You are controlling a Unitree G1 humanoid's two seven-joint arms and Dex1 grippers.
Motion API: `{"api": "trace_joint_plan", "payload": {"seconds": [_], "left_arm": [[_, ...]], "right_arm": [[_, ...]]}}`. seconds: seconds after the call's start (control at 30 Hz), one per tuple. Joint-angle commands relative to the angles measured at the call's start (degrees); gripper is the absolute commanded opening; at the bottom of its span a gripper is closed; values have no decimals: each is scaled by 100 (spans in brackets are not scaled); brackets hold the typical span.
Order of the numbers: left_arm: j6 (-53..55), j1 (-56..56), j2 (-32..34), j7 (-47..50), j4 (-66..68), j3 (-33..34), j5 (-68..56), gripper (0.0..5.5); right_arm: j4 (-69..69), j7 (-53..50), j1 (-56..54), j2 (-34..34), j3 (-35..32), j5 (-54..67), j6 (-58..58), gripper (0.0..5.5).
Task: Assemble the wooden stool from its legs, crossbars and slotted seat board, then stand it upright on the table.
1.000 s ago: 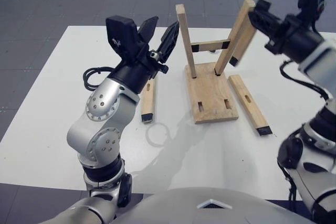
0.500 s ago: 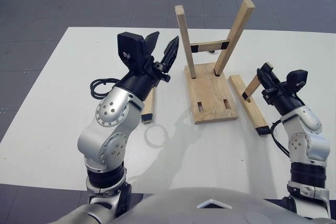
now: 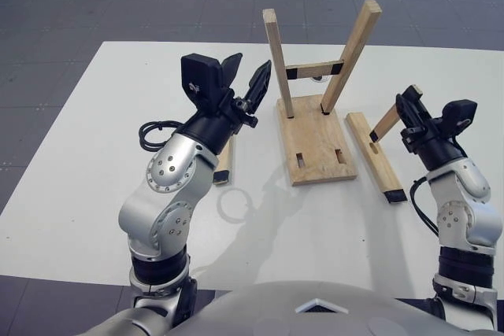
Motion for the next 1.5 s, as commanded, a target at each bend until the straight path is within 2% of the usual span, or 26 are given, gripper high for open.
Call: {"api": "trace_joint_plan", "payload": {"seconds": [0.03,0.33,0.47,0.63,0.87,0.97,1.17,1.27,1.5], "left_arm": [[11,-13,21,-37,-24,-7,37,264],[14,-66,60,-81,14,8,28,264],[16,-47,40,-63,19,-10,57,264],[21,-19,-22,8,31,-36,93,264],[41,-4,-110,56,44,-69,104,264],[69,21,-104,66,3,-47,92,264],[87,-7,-102,51,24,-48,95,264],[90,18,-131,80,14,-67,102,264],[91,16,-140,91,35,-83,92,264]], "right_arm": [[44,-1,207,-53,-20,-149,-86,41],[705,161,498,28,107,-498,-694,41],[1088,52,564,163,387,-915,-1163,41],[2276,-464,876,441,532,-1591,-2029,41],[3803,-594,1314,386,563,-1794,-2726,41],[3735,-577,1316,341,564,-1646,-2583,41],[2553,-1026,506,124,620,-1537,-1543,41],[2396,-1331,483,111,649,-1753,-1376,41],[2196,-1200,678,-13,831,-1682,-492,41]]}}
